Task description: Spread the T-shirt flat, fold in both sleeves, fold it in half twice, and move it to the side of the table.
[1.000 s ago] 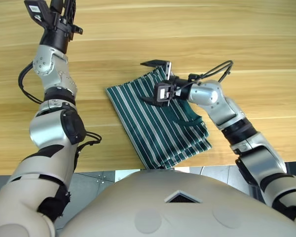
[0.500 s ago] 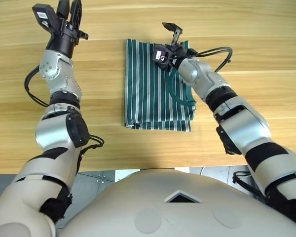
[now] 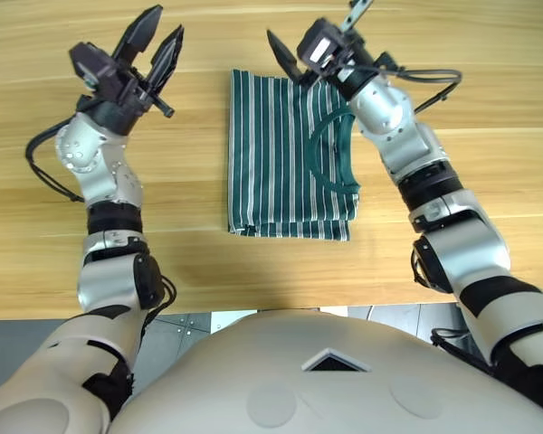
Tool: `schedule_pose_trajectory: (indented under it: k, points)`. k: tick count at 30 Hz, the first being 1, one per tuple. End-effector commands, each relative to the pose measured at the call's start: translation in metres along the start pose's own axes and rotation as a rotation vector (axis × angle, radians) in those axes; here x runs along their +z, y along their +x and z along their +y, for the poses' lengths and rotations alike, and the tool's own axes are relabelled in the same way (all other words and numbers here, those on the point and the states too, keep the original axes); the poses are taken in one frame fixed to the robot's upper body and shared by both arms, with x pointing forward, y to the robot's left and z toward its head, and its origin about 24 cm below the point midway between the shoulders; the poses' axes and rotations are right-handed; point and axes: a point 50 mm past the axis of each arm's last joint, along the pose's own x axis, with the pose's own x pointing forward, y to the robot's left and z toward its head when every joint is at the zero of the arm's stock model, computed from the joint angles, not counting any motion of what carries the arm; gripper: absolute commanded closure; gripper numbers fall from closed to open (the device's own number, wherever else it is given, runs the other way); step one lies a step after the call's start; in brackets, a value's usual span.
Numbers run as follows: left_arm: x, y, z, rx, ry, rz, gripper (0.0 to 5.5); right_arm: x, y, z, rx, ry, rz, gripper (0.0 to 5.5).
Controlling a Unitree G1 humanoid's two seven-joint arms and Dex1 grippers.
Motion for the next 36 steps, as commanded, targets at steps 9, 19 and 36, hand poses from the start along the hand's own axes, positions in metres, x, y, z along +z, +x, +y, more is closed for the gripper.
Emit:
schedule_pose_trajectory:
  k: [9, 19, 36]
  points:
    - [0.018, -0.078, -0.092, -0.734, 0.042, 0.496, 3.85, 0.02, -0.195, 0.038, 1.027, -0.018, 0.187, 0.11]
    - [0.0, -0.086, -0.101, -0.801, 0.171, 0.612, 2.62, -0.014, -0.221, 0.046, 1.002, -0.041, 0.428, 0.1]
    - [-0.02, -0.088, -0.111, -0.91, 0.328, 0.64, 1.73, -0.009, -0.216, 0.064, 1.037, -0.023, 0.369, 0.92]
